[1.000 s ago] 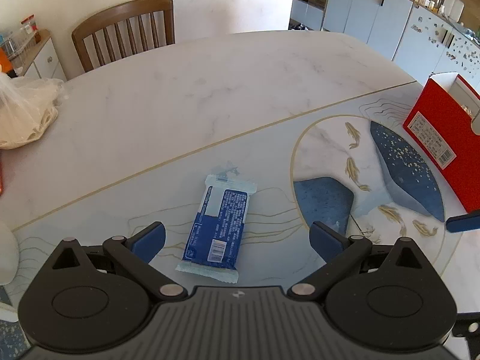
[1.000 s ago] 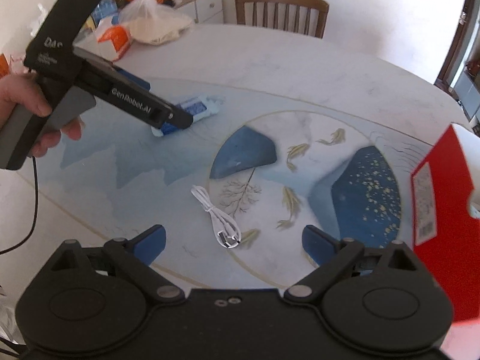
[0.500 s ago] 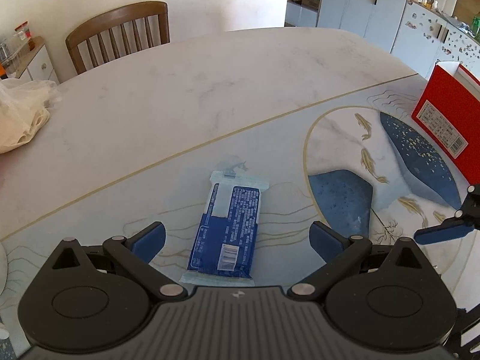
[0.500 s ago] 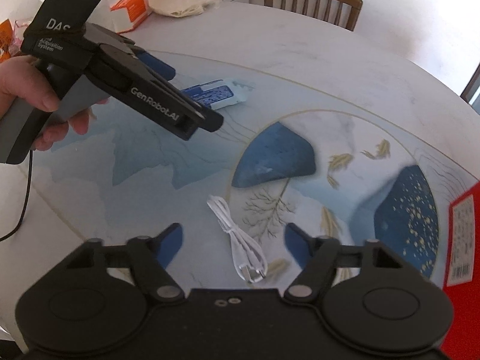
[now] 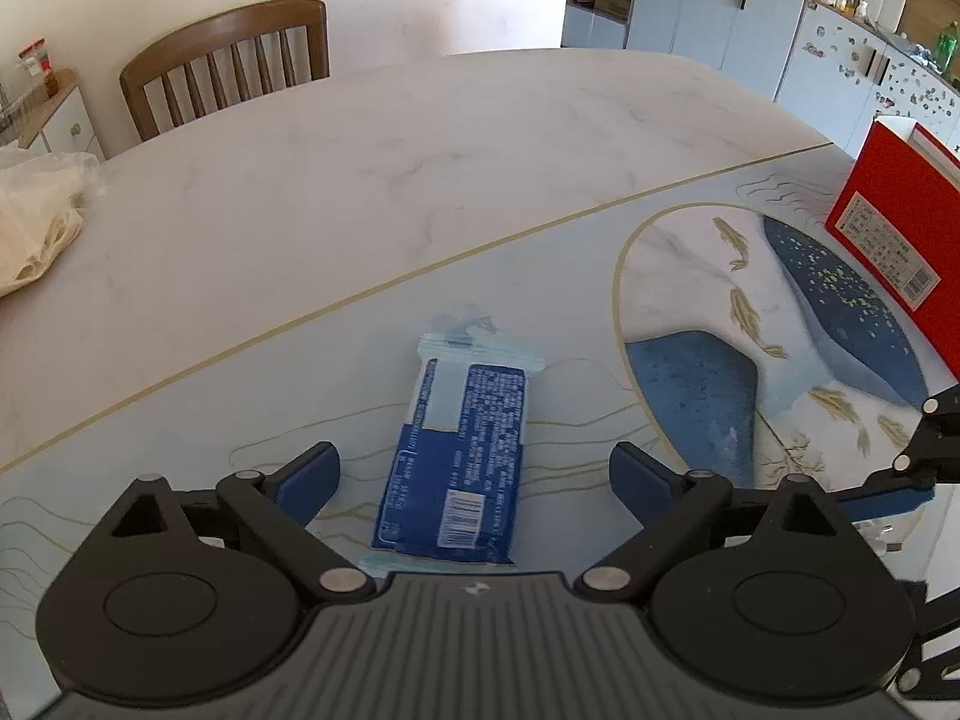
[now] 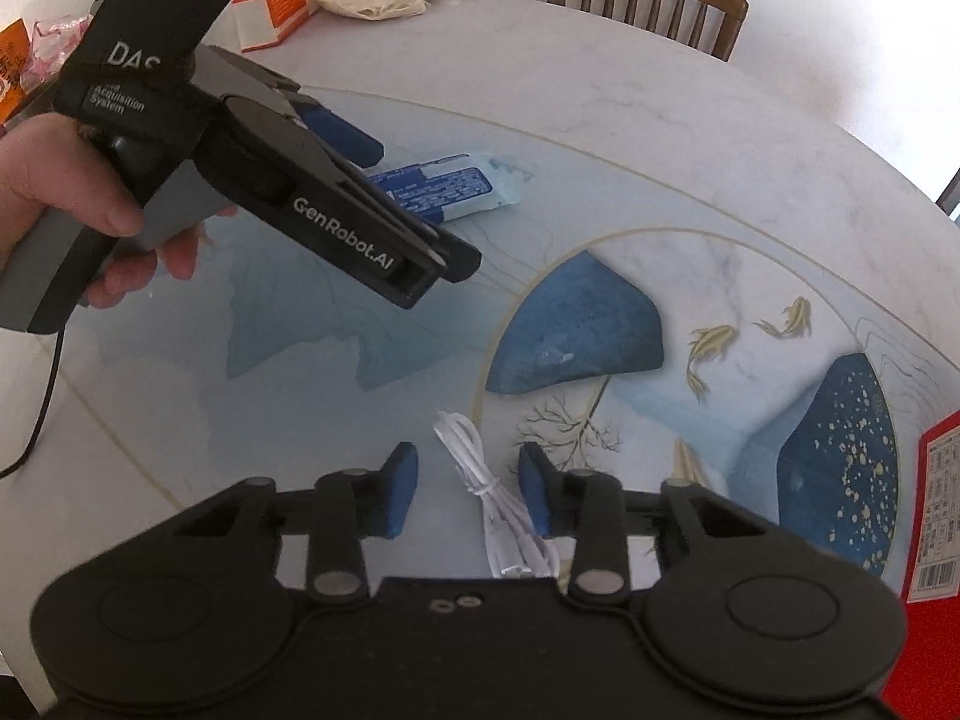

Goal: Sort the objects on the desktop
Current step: 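Grasp the blue wet-wipe pack with the left gripper while the right gripper grasps the white cable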

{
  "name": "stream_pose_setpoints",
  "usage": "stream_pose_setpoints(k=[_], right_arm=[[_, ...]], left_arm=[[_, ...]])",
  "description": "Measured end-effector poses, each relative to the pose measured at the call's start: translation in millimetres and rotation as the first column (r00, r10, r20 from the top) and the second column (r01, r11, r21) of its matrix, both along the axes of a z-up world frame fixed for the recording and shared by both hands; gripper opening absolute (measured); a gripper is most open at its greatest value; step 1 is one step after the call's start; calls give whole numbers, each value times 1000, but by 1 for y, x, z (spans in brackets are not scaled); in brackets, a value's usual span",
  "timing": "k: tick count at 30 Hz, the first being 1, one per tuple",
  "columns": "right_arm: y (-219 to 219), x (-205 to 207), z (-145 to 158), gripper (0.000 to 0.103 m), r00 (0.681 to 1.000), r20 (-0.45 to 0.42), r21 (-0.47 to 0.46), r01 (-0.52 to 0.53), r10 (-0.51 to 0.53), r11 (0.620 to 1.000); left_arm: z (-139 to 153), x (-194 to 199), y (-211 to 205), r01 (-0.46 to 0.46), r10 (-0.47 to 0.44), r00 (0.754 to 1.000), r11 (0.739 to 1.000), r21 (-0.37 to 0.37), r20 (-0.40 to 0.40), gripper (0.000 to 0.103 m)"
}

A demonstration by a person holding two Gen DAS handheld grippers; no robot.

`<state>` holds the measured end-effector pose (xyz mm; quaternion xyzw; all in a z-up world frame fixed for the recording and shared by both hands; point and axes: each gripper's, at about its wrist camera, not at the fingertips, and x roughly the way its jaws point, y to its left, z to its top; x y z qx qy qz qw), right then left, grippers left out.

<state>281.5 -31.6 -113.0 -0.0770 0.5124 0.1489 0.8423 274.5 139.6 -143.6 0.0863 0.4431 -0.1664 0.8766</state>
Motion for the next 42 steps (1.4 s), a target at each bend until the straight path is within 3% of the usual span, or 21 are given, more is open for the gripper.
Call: stream_pose_setpoints(k=[5,9,18,42], right_arm=[[-1,1,0,25,1000,2,-2,-2,2,1000],[-3,2,0,15,1000,-1,2,7,-7,1000],[-9,2,0,12,999,-15,34,30,-29,999],[-37,-22,21,10,991,-12,109,134,-133,985]], left_arm=[[0,-2,-1,6,-6,1000,1000,17,19,89],[2,-3,-3,19,-20,999,1000,20,30,73],[6,-4,-6,23,-23,999,1000,14,45,40],[24,-39,-29,60,-60,998,998,-18,-4,37]])
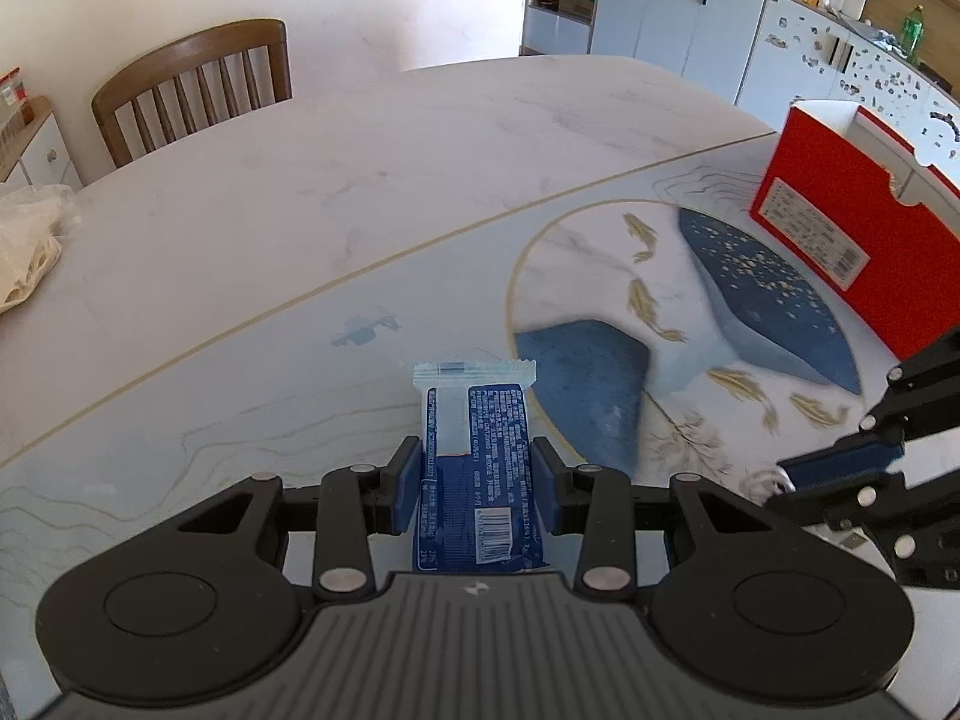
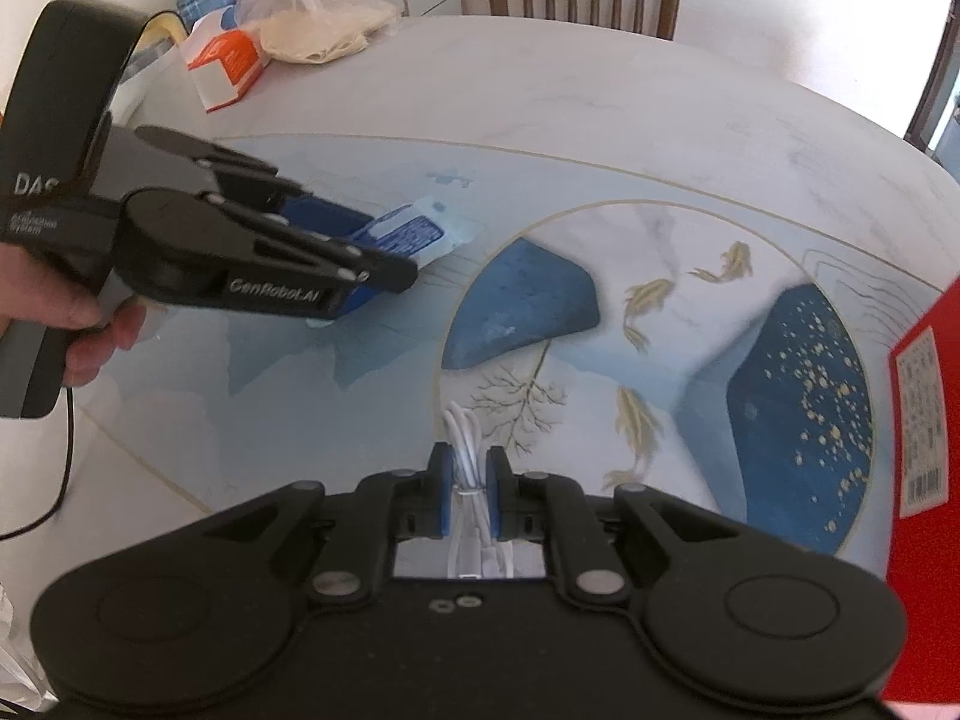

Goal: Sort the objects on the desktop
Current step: 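Grasp the blue wet-wipe pack with the left gripper while the right gripper grasps the white cable, then lift and carry the wet-wipe pack and white cable over the red box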

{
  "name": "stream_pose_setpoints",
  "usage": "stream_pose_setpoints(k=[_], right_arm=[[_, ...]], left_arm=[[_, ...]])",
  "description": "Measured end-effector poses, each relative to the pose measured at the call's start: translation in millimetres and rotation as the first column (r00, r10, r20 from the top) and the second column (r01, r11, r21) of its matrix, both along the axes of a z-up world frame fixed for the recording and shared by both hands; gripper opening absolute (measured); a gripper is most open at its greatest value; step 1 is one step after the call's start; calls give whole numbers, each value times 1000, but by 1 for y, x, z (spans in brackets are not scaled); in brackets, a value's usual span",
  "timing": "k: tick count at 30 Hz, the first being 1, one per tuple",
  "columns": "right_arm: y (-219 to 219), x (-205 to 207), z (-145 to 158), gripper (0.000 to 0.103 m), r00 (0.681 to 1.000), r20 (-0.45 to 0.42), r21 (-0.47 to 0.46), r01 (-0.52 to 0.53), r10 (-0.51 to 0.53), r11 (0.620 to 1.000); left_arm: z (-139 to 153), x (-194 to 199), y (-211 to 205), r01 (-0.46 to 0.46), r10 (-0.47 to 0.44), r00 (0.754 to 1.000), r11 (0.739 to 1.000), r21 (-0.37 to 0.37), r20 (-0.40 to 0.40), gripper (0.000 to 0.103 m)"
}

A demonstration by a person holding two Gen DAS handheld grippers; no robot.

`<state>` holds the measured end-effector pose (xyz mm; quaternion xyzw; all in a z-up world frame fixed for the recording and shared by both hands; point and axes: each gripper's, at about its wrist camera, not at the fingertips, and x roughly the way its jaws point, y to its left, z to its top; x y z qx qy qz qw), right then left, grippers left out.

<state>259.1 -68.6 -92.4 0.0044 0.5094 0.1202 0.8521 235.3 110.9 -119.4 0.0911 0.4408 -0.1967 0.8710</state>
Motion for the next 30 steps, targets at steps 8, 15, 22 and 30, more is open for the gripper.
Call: stream_pose_setpoints(k=[8,15,22,30], right_arm=[[-15,-16,9,10,999,18,26,43,-44,999],[-30,-31,17,10,996,28,44,87,-88,995],[-41,-47,30,10,991,44,47,122,-124,991],[-63,-70,50,11,978,74,81,190,-196,978]], left_arm=[[10,-25,-13,22,-22,999,999,28,-28,37],[23,-47,-28,40,-39,998,999,11,-58,37],[37,-63,-45,64,-64,995,998,-10,-79,37],[56,-81,-65,95,-94,992,995,9,-85,37]])
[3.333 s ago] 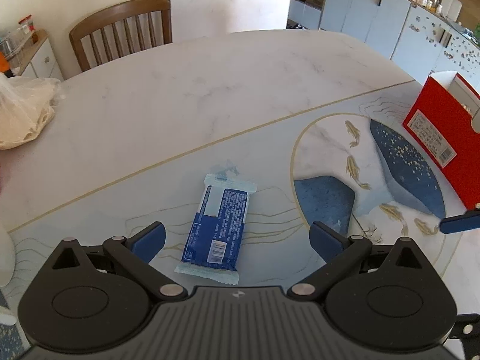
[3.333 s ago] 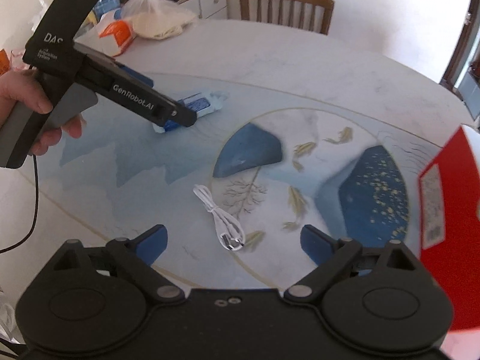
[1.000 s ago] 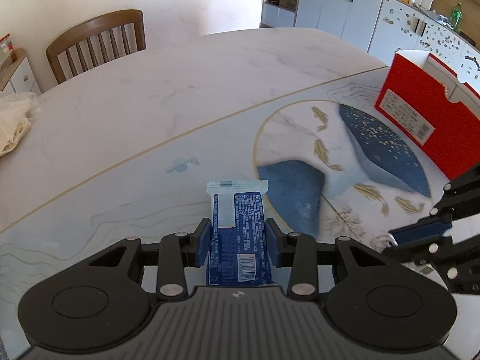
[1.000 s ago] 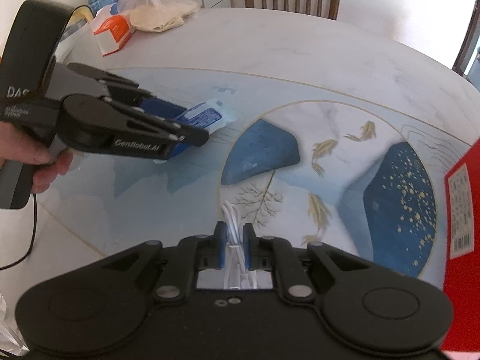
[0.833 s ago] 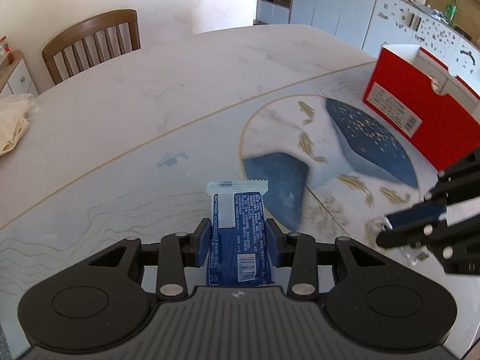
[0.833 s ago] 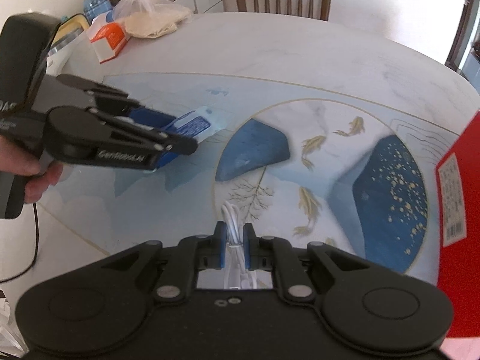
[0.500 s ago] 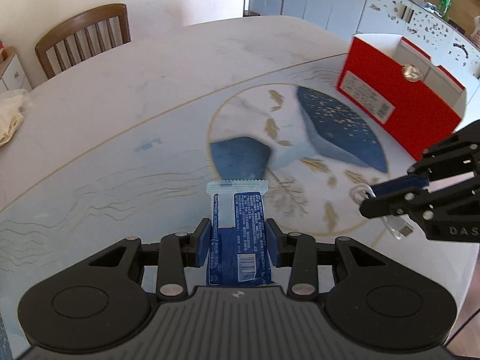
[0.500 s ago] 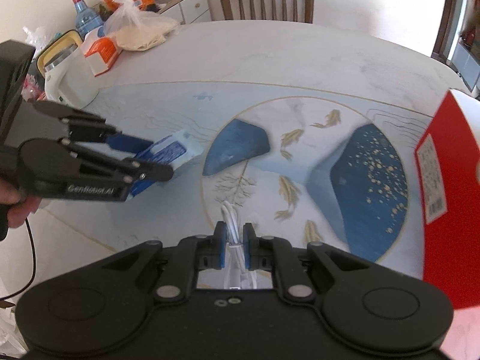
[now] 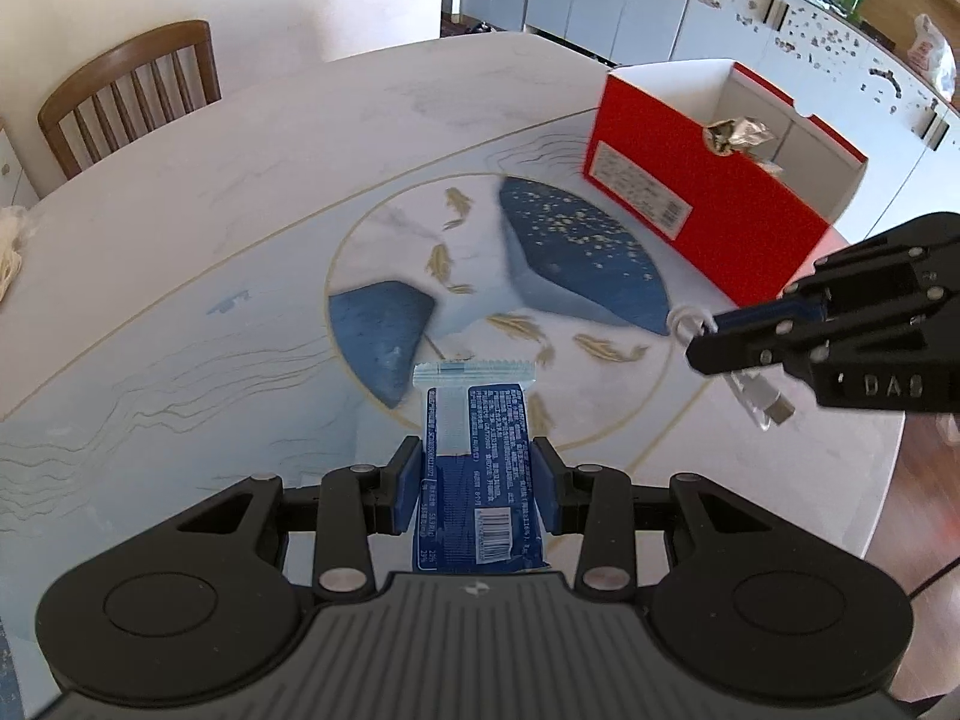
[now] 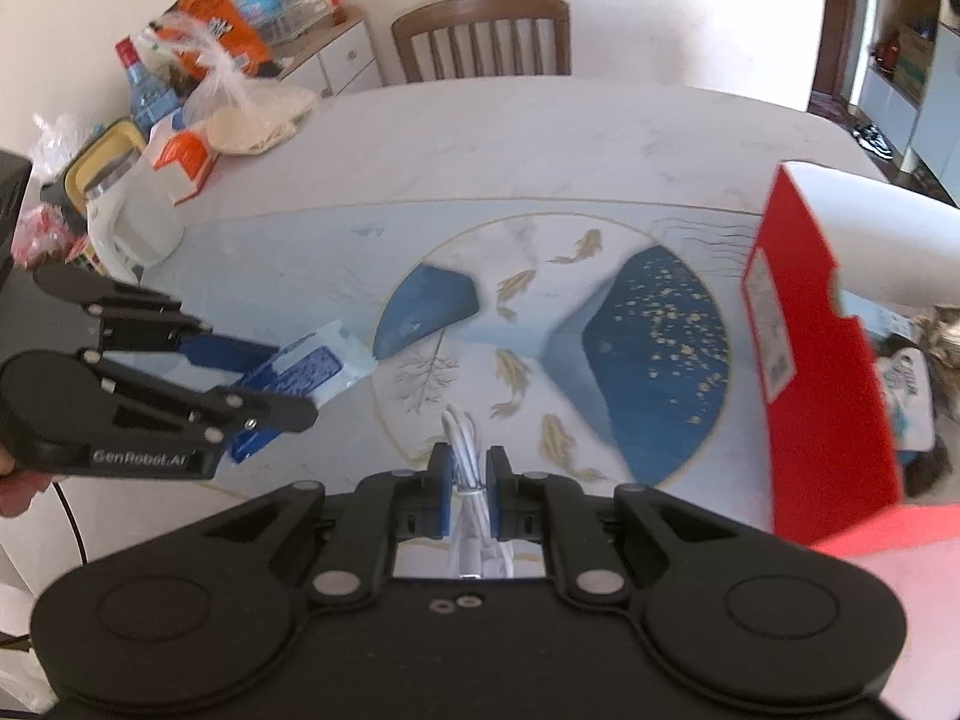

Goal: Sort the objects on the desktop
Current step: 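Lift and carry the wet-wipe pack and white cable over the red box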

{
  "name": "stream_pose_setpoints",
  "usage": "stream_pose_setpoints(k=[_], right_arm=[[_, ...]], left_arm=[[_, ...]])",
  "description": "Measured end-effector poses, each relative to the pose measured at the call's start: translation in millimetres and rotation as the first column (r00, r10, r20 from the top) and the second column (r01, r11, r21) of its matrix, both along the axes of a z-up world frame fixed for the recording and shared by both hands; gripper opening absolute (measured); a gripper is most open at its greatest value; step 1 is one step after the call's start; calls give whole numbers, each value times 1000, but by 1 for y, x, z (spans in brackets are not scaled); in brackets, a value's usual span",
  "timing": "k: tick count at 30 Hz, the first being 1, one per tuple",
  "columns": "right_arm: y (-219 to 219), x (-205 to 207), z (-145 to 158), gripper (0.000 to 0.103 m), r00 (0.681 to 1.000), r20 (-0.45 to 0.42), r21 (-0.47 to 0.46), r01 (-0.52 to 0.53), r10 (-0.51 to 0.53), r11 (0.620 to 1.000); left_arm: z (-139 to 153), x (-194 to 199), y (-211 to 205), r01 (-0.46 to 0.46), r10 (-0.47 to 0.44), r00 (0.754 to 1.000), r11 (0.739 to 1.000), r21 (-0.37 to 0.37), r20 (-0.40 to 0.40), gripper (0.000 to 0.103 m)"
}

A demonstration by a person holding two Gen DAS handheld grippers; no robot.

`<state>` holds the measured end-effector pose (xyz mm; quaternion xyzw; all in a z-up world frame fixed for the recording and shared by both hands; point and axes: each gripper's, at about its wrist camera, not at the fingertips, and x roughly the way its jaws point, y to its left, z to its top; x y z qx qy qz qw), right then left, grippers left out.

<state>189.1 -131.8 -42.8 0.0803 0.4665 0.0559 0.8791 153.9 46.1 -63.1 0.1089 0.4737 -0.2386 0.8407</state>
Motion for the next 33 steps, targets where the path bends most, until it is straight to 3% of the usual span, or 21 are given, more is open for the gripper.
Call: stream_pose_setpoints(k=[12,33], right_arm=[[-42,-32,29,11,990,61,41,128,-130,991],[-141,-62,65,11,960,145,62,232,-239,971]], left_arm=[[30,-9,-33,50,-50,999,999,-10,-5,37],[67,8,-135,153,-151,987,987,-42,50,37]])
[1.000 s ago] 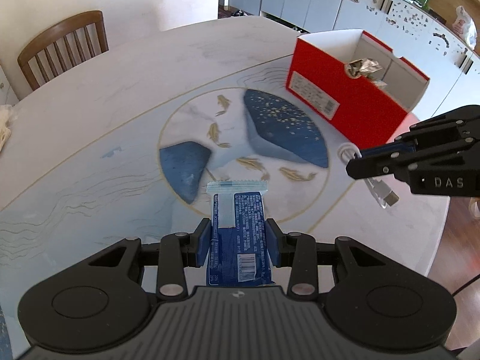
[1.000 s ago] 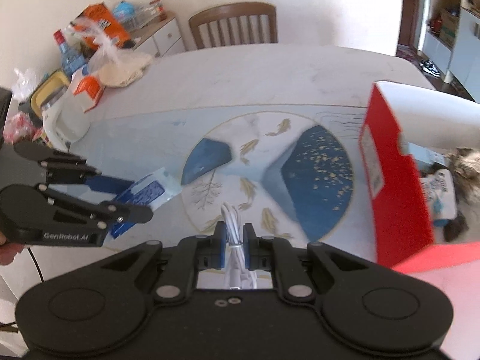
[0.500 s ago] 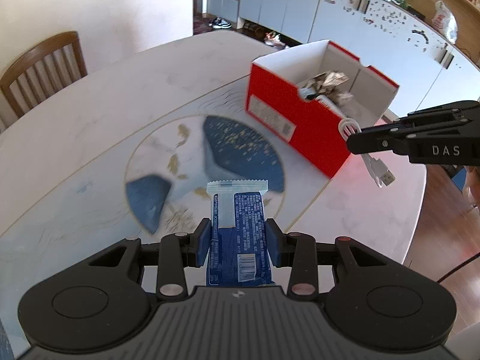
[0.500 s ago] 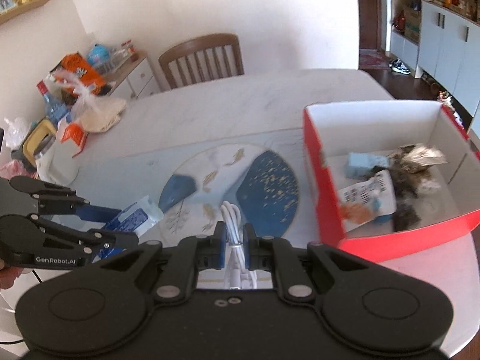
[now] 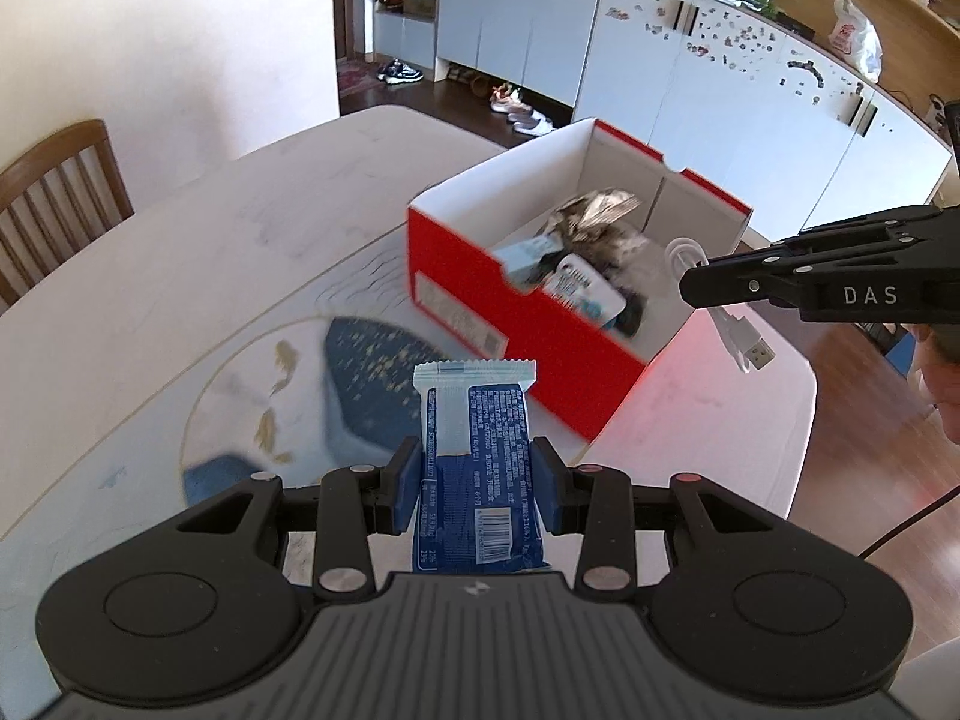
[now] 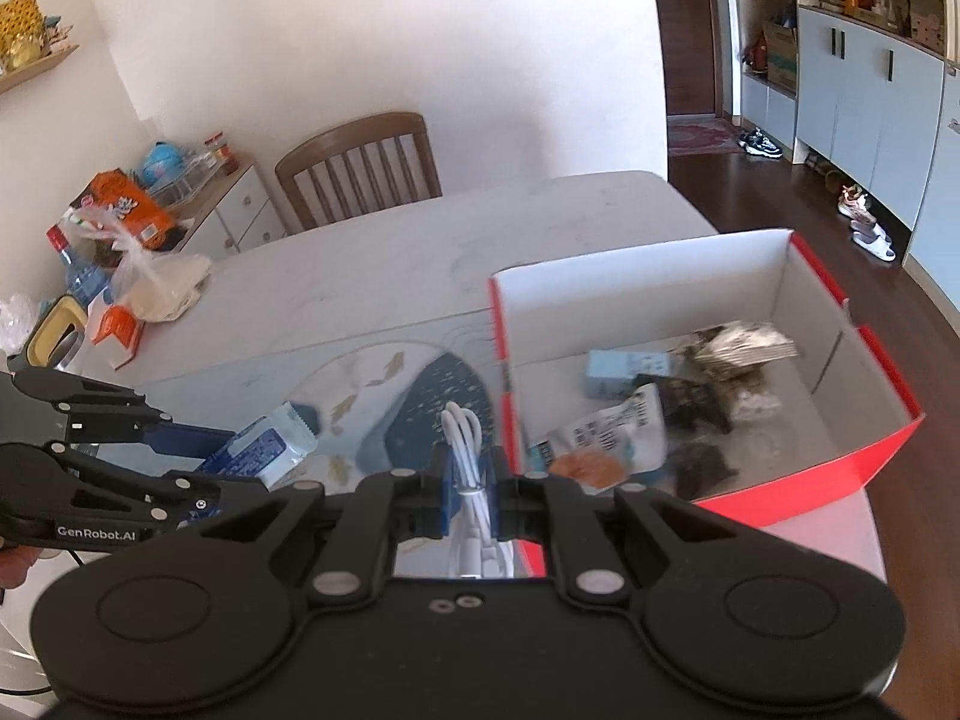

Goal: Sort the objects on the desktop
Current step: 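Lift and carry the wet-wipe pack and white cable over the red box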

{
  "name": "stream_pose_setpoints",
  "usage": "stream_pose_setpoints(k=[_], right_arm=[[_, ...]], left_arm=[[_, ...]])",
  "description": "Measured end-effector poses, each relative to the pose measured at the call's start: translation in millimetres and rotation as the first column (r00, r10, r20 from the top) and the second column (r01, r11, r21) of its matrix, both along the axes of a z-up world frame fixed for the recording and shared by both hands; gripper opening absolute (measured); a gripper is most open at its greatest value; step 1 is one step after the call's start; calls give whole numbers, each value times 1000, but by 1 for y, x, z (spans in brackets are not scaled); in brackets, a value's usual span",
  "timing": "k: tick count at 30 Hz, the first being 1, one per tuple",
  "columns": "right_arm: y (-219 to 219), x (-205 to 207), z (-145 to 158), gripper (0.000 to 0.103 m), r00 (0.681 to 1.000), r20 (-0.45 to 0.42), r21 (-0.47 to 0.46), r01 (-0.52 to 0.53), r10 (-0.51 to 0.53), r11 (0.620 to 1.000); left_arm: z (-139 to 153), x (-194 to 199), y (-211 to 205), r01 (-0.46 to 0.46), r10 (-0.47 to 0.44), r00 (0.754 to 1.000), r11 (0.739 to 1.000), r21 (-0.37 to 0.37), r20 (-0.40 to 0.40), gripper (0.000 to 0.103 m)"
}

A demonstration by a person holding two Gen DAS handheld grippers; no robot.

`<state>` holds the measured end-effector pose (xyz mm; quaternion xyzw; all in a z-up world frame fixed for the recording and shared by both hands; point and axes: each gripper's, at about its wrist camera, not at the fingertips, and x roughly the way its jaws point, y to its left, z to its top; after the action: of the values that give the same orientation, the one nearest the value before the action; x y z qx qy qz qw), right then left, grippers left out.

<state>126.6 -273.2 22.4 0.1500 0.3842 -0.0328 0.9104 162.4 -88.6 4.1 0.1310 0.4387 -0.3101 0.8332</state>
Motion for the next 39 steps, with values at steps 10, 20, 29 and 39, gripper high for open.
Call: stream_pose_setpoints(k=[10,20,29,39], right_arm=[[-54,-7,5,11,1000,23,-15,21,-21,1000],[-105,-5,10,11,999,37,-31,37,-36,999],[-145,12,2,11,998,23,-45,67,-66,997],[-177,41,-27,11,994,-40,-44,98,-100,994]], left_arm=[[5,10,-55,28,-28,999,1000,1,20,37],[11,24,-106,49,-49,998,999,10,46,37],[-1,47,-143,8,-12,997,999,50,72,37],[-22,88,-164,-42,38,997,998,48,66,37]])
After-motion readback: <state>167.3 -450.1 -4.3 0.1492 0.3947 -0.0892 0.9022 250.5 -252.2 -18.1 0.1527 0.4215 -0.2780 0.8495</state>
